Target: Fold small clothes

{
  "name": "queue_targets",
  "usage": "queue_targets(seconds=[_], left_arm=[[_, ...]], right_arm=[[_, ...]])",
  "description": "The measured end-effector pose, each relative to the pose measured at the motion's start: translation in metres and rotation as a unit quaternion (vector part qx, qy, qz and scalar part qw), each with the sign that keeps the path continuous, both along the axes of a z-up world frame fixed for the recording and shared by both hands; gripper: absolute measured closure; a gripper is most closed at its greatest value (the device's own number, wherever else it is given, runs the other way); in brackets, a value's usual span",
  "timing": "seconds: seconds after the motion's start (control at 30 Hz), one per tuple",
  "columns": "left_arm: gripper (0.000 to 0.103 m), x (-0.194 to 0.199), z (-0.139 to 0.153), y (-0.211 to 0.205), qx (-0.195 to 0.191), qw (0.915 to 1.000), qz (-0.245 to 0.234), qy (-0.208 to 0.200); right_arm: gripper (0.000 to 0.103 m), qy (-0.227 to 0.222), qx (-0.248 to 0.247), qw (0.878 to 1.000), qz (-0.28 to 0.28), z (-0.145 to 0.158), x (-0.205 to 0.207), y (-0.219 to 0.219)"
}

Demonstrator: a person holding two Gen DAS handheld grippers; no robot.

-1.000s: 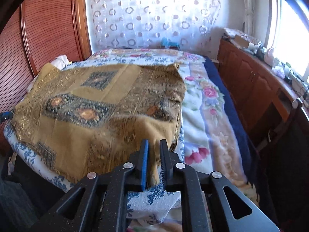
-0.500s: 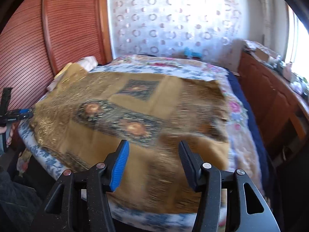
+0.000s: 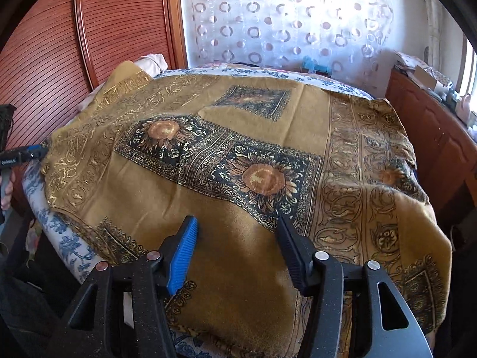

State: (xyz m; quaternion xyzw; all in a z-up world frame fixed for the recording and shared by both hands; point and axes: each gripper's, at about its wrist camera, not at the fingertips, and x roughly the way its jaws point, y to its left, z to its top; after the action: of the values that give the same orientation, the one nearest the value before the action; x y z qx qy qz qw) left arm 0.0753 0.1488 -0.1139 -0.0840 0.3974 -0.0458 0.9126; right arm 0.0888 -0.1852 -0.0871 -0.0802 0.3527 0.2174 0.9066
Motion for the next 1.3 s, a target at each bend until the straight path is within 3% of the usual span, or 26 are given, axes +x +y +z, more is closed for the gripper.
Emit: queue_targets(seconds=[0.23,0.3,0.4,0.63,0.7,0.73,0.8,0.87,0.93,1.07,1.3], left_arm=[[0.028,0.010,0.008,0.006,-0.017,0.9997,0.012,-0.015],[0.030,0.014,0.005,0.007,-0.017,0.9997,0.012,-0.012],[0.045,0.019,-0.002,0.007,-0.021,0.9997,0.013,0.003],[0.048,0.019,-0.007,0.000,-0.005,0.9999,0.012,0.004],[0.058,0.019,-0.007,-0.001,-0.002,1.0000,0.008,0.002],[0.075,0.019,-0.007,-0.003,0.003,1.0000,0.007,0.004],[0.089,0.021,-0.006,-0.005,-0.004,0.9999,0.003,0.012],[0.096,0.018,0.004,-0.009,-0.024,0.9996,-0.011,0.000],[0.096,0.015,0.024,-0.023,-0.009,0.9992,-0.030,-0.026],[0.096,0.020,0.055,-0.050,-0.013,0.9955,-0.077,-0.054],[0.096,0.053,0.107,-0.128,-0.019,0.9795,-0.181,-0.086]], right_arm=[[0.030,-0.024,-0.013,1.000,-0.003,-0.010,-0.012,0.019],[0.028,-0.025,-0.011,1.000,-0.004,-0.011,-0.014,0.021],[0.027,-0.027,-0.009,1.000,-0.005,-0.013,-0.016,0.022],[0.027,-0.029,-0.007,1.000,-0.002,-0.013,-0.016,0.020],[0.027,-0.029,-0.006,1.000,-0.002,-0.012,-0.017,0.019],[0.027,-0.029,-0.006,1.000,-0.002,-0.012,-0.017,0.019],[0.027,-0.030,-0.006,1.000,-0.002,-0.012,-0.017,0.019],[0.027,-0.029,-0.006,1.000,-0.002,-0.012,-0.017,0.019],[0.027,-0.025,-0.002,1.000,-0.001,-0.010,-0.016,0.017],[0.027,-0.018,0.028,0.999,-0.010,-0.001,-0.017,0.001],[0.027,-0.045,0.048,0.996,-0.054,0.020,-0.029,-0.044]])
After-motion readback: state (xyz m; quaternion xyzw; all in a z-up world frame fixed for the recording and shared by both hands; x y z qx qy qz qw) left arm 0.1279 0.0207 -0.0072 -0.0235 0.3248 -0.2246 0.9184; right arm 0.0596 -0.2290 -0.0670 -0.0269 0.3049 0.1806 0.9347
